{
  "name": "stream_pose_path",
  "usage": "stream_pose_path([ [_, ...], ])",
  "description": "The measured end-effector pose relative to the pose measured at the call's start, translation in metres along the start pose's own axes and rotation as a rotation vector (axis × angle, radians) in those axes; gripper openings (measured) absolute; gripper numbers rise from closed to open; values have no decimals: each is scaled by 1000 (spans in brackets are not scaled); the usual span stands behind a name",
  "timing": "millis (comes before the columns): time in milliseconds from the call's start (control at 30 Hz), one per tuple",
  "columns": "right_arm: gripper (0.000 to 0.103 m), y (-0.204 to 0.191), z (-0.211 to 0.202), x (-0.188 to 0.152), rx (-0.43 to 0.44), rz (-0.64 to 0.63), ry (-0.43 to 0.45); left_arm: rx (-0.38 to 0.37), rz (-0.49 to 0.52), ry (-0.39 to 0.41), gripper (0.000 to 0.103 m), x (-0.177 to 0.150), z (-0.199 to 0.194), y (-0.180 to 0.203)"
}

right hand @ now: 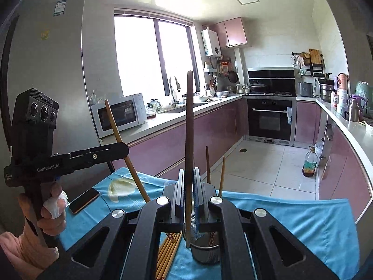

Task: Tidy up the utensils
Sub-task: 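Raise the chopstick upright with the right tool while the left tool carries its chopstick to the cup, then lower the chopstick into the mesh cup and open the right tool while the left tool releases its own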

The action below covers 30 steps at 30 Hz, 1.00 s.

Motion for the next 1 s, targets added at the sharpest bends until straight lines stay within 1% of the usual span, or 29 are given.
stream_pose_path([
  [133, 6, 8, 4, 9, -29, -9, 15, 18, 32, 8, 7, 13, 10, 9],
  [300, 6, 19, 20, 3, -39, 8, -20, 35, 40, -44, 7, 9, 37, 12],
  [533, 6, 24, 49, -27, -44, 18, -127, 51, 36, -149, 7, -15, 78, 1],
  [733, 6, 29, 66, -47, -38, 28, -227, 33, 48, -249, 7, -43, 102, -6],
  [833, 6, 28, 76, -55, -41, 30, -270, 34, 33, -295, 7, -59, 114, -15],
  [1000, 6, 30, 87, -63, -53, 43, -306, 32, -4, -321, 8, -68, 130, -31],
])
Point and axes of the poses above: each gripper's, at about its wrist camera, not at the fingertips, and z roughly the way its jaws point, y to its right, x to its top, the point moved 8 cm from there along z, roughly the way its jaws point
